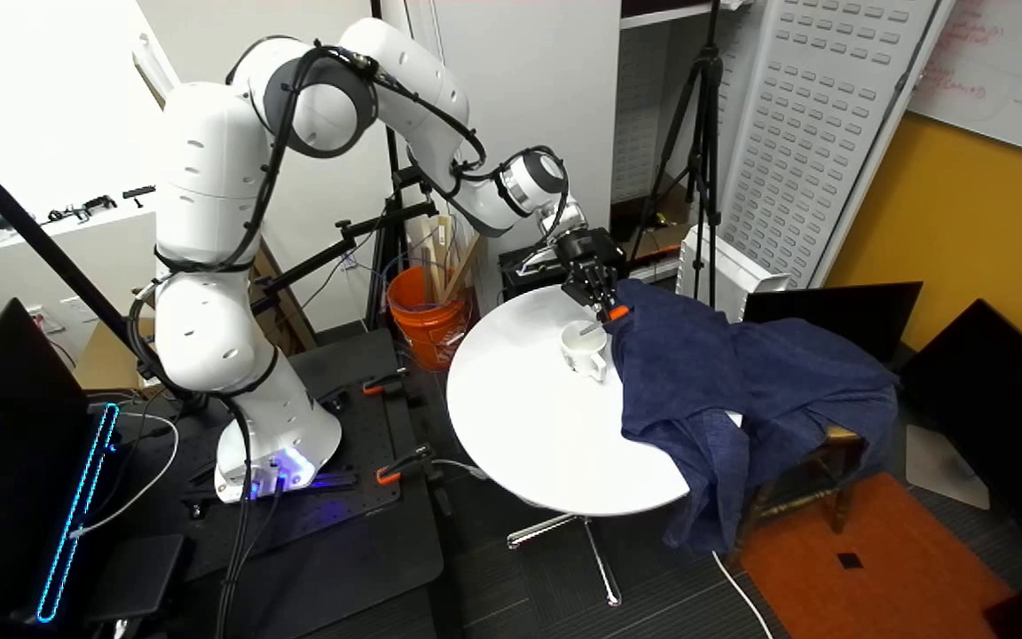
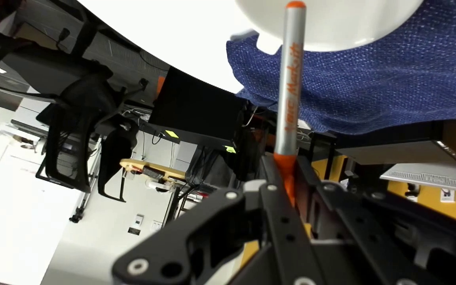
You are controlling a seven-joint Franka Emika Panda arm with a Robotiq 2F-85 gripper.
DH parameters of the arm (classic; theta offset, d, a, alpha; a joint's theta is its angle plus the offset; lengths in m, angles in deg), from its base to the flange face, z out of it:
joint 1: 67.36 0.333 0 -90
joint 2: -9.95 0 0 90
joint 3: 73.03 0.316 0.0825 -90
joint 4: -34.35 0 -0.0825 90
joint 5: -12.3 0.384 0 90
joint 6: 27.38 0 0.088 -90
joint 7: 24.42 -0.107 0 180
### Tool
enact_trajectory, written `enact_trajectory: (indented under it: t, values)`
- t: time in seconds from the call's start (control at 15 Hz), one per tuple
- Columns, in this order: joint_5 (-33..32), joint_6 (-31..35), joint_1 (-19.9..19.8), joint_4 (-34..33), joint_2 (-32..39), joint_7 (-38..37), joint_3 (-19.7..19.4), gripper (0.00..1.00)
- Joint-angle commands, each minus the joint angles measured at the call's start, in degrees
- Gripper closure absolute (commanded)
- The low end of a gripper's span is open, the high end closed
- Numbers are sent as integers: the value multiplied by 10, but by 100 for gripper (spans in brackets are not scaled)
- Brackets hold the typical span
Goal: Put the marker in the white mug cup
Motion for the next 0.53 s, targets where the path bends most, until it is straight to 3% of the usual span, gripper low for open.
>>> enact_trajectory:
  t: [0.0, 0.27, 0.33, 0.47]
  values:
    - [-14, -19, 13, -26, 22, -22, -7, 96]
    - [-14, -18, 16, -37, 36, -17, -5, 96]
    - [-14, -16, 17, -39, 38, -18, -5, 61]
    - [-11, -15, 17, -41, 39, -18, -5, 53]
